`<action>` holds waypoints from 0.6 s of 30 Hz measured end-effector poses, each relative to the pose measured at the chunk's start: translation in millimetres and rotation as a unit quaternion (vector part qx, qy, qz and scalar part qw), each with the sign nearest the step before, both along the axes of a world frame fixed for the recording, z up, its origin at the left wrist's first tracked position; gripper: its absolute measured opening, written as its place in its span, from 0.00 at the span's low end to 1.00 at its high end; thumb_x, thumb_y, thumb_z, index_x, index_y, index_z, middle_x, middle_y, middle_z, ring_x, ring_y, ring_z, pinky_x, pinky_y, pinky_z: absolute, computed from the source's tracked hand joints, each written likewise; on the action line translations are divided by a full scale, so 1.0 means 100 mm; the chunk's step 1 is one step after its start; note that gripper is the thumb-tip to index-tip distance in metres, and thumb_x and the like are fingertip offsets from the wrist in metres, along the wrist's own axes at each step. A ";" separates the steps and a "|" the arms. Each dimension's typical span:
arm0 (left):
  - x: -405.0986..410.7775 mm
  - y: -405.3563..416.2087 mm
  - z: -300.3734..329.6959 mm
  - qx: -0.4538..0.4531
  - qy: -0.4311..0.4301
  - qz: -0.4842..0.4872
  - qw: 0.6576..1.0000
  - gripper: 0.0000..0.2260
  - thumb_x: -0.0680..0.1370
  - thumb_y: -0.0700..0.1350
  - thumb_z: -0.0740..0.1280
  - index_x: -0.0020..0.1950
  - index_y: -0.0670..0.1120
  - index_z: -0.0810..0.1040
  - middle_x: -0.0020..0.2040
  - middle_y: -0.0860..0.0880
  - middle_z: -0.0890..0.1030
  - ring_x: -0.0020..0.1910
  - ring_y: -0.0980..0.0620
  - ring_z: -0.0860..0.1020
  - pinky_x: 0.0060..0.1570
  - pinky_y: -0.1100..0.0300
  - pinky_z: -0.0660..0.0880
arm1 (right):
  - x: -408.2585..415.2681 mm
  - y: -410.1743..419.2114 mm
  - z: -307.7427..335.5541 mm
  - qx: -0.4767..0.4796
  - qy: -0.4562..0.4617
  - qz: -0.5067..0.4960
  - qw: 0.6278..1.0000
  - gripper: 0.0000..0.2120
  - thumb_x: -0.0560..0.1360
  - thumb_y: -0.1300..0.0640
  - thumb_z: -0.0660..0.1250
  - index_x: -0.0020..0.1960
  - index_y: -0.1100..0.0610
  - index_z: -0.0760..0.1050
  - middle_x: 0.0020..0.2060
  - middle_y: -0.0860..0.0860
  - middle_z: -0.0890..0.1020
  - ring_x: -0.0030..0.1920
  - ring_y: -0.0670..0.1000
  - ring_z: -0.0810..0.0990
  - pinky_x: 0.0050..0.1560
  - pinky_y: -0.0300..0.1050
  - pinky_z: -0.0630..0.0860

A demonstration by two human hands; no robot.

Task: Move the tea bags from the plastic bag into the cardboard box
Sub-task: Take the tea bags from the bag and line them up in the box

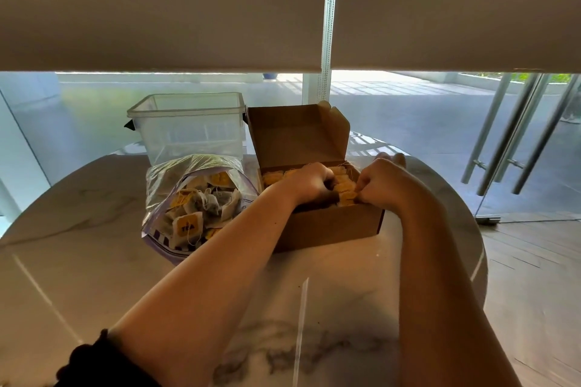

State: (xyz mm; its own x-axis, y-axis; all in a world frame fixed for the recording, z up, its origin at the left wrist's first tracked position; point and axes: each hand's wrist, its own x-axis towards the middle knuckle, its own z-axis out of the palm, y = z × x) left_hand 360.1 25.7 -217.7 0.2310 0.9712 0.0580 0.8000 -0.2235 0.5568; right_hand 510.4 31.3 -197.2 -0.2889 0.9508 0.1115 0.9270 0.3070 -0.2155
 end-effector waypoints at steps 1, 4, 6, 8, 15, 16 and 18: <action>-0.01 0.00 0.01 -0.007 -0.005 0.004 1.000 0.06 0.78 0.42 0.65 0.53 0.44 0.78 0.47 0.44 0.80 0.43 0.51 0.77 0.45 0.59 0.74 | -0.01 0.01 -0.02 -0.005 -0.003 -0.010 1.000 0.12 0.76 0.57 0.65 0.59 0.54 0.79 0.65 0.57 0.66 0.68 0.59 0.58 0.66 0.49 0.62; -0.02 -0.02 0.06 -0.061 -0.059 0.031 0.996 0.10 0.80 0.45 0.62 0.60 0.46 0.75 0.53 0.45 0.80 0.49 0.47 0.79 0.52 0.55 0.75 | 0.00 0.01 -0.04 0.012 0.017 -0.022 1.000 0.12 0.75 0.55 0.68 0.58 0.52 0.80 0.64 0.57 0.66 0.66 0.59 0.61 0.66 0.48 0.62; -0.01 -0.03 0.08 -0.087 -0.061 0.036 0.994 0.18 0.77 0.53 0.65 0.65 0.49 0.71 0.57 0.48 0.78 0.52 0.49 0.78 0.54 0.56 0.74 | 0.02 0.01 -0.07 0.025 0.081 -0.020 0.996 0.09 0.73 0.57 0.70 0.52 0.53 0.81 0.60 0.57 0.70 0.62 0.58 0.67 0.64 0.48 0.67; 0.02 -0.03 0.08 -0.081 -0.012 0.027 0.996 0.24 0.74 0.54 0.69 0.67 0.50 0.68 0.59 0.50 0.76 0.53 0.51 0.76 0.56 0.57 0.74 | 0.01 0.01 -0.10 0.024 0.116 -0.017 0.993 0.06 0.72 0.58 0.71 0.49 0.54 0.81 0.58 0.57 0.74 0.58 0.57 0.73 0.59 0.46 0.71; 0.09 -0.03 0.04 -0.038 0.030 0.006 0.999 0.23 0.73 0.47 0.71 0.66 0.47 0.67 0.56 0.48 0.77 0.52 0.50 0.75 0.56 0.54 0.74 | 0.03 0.05 -0.13 0.066 0.168 -0.007 0.984 0.06 0.71 0.60 0.72 0.47 0.55 0.80 0.54 0.57 0.77 0.53 0.54 0.76 0.47 0.40 0.68; 0.07 -0.06 0.04 -0.032 0.017 0.006 0.999 0.24 0.73 0.48 0.71 0.66 0.48 0.67 0.56 0.50 0.76 0.51 0.51 0.75 0.55 0.56 0.74 | 0.02 0.05 -0.13 0.091 0.183 -0.008 0.979 0.05 0.71 0.59 0.72 0.47 0.54 0.80 0.53 0.56 0.77 0.52 0.54 0.75 0.46 0.39 0.67; 0.00 -0.17 0.11 0.007 -0.016 0.010 1.000 0.26 0.72 0.50 0.73 0.66 0.48 0.67 0.53 0.52 0.75 0.50 0.54 0.75 0.49 0.63 0.74 | -0.03 0.05 -0.10 0.137 0.214 0.002 0.967 0.05 0.72 0.56 0.72 0.48 0.54 0.80 0.51 0.54 0.76 0.50 0.52 0.74 0.46 0.38 0.67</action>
State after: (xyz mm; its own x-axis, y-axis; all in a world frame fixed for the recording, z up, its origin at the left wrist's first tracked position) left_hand 359.9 9.0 -206.7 0.2092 0.9748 0.0779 0.7866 -0.2151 0.5789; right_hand 507.2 35.9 -207.3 -0.1648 0.8679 0.4685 0.7693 0.4104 -0.4896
